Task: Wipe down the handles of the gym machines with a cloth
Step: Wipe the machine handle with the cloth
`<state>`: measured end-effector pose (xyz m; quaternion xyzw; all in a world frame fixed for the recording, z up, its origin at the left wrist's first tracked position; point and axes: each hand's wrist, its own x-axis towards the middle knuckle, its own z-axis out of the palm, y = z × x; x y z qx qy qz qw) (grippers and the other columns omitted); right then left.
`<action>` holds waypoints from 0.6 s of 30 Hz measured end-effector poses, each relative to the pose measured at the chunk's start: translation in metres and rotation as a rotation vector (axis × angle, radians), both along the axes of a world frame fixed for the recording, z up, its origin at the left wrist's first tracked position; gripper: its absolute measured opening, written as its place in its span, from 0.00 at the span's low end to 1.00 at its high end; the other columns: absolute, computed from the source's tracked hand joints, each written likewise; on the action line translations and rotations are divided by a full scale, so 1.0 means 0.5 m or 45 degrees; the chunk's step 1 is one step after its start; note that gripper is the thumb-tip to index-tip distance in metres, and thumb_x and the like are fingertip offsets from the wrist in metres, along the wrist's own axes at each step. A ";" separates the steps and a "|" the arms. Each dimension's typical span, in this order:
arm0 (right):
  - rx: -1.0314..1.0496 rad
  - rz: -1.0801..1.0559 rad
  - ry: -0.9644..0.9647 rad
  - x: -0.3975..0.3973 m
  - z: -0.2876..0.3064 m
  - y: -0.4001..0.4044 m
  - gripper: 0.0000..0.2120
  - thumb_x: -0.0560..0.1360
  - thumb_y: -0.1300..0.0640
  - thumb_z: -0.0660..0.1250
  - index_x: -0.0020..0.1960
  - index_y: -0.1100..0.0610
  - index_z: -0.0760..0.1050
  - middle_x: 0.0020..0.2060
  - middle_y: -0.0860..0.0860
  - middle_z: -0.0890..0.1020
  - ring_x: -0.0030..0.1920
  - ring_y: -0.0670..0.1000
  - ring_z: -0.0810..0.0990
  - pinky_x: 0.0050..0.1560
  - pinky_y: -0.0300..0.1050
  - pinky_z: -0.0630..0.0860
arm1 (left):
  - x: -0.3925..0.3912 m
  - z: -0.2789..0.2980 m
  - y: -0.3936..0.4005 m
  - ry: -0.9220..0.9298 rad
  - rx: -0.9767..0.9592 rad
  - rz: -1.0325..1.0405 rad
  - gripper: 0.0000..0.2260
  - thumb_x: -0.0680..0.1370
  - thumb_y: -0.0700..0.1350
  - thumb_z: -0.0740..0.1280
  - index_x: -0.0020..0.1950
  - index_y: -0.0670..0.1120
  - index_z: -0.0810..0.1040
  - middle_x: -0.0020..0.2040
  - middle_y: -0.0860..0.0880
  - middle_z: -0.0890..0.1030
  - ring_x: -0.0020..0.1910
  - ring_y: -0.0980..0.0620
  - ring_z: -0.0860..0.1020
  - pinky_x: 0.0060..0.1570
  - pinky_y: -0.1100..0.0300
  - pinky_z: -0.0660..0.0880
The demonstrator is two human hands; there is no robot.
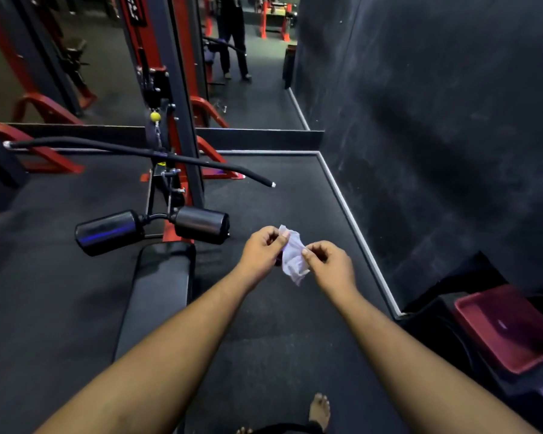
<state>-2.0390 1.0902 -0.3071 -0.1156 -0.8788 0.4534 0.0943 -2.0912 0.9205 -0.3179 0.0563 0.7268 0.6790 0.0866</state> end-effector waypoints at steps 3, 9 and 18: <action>-0.260 0.122 -0.008 -0.041 -0.018 0.053 0.06 0.77 0.63 0.72 0.45 0.53 0.82 0.40 0.45 0.86 0.42 0.43 0.84 0.45 0.38 0.79 | -0.033 -0.001 0.009 0.020 -0.036 0.138 0.15 0.83 0.50 0.68 0.44 0.39 0.76 0.32 0.47 0.81 0.30 0.51 0.78 0.36 0.52 0.78; -0.664 0.287 -0.002 -0.115 -0.011 0.156 0.07 0.78 0.69 0.68 0.50 0.59 0.78 0.37 0.56 0.81 0.36 0.49 0.78 0.37 0.39 0.77 | -0.088 0.022 0.082 -0.047 -0.109 0.263 0.15 0.85 0.52 0.62 0.42 0.46 0.71 0.34 0.55 0.79 0.32 0.64 0.78 0.39 0.61 0.77; -1.220 0.320 -0.236 -0.208 0.015 0.283 0.06 0.84 0.56 0.61 0.57 0.54 0.76 0.39 0.51 0.82 0.39 0.51 0.80 0.41 0.47 0.77 | -0.134 0.038 0.252 -0.161 0.094 0.312 0.21 0.85 0.56 0.60 0.56 0.36 0.72 0.47 0.39 0.82 0.42 0.51 0.83 0.36 0.57 0.80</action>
